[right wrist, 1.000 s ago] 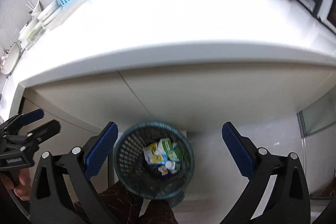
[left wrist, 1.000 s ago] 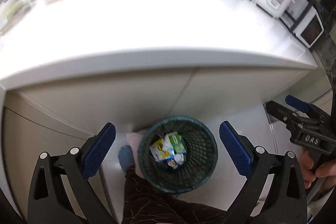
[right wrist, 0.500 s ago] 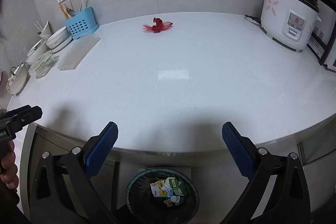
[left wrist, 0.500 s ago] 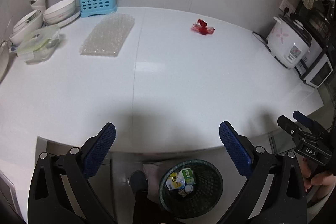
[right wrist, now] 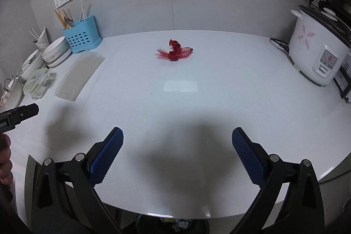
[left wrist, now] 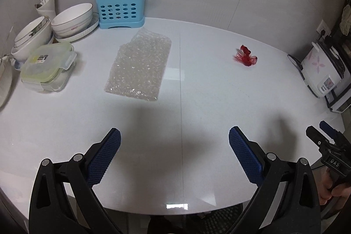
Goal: Collect trash
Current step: 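Grasp the bubble-wrap sheet with the left gripper while the right gripper grasps the red mesh bag, then lift the bubble wrap and red mesh bag and carry them over the wastebasket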
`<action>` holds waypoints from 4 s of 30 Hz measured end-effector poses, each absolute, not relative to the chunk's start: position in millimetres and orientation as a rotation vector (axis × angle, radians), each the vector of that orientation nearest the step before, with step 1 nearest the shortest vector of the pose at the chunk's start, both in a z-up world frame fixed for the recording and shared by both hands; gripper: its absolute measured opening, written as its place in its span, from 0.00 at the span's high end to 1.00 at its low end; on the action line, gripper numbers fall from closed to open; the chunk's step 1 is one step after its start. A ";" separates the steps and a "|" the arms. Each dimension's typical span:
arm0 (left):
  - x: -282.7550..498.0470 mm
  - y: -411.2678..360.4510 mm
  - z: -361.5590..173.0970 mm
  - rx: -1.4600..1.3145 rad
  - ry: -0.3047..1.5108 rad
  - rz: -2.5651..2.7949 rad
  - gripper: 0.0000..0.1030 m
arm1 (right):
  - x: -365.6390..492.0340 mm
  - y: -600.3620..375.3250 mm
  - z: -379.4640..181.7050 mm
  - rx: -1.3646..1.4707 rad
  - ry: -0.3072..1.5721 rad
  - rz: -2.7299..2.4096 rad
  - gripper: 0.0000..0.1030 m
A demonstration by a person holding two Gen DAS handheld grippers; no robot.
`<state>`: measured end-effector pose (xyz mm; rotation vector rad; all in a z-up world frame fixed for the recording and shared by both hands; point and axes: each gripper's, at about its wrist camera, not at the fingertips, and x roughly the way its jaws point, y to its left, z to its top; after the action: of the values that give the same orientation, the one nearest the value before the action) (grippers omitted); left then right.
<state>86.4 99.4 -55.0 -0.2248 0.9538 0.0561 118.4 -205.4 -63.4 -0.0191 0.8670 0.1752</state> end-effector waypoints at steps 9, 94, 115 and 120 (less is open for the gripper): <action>170.6 142.6 -80.6 -0.236 1.033 0.069 0.07 | 203.1 -176.6 -67.1 -0.033 0.901 0.154 0.08; 191.3 56.7 -66.7 -0.125 1.112 -0.016 0.82 | 225.5 -202.9 -56.2 0.051 1.014 0.127 0.86; 112.5 -14.6 -52.9 -0.121 1.095 -0.059 0.82 | 127.5 -257.9 -45.2 0.045 0.972 0.147 0.86; 99.7 -20.3 -49.9 -0.117 1.087 -0.062 0.82 | 110.9 -265.3 -45.4 0.047 0.967 0.156 0.86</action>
<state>99.7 -20.3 -49.9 -0.1166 1.0866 -0.0621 110.9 -265.3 -45.4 0.0466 0.9673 0.1564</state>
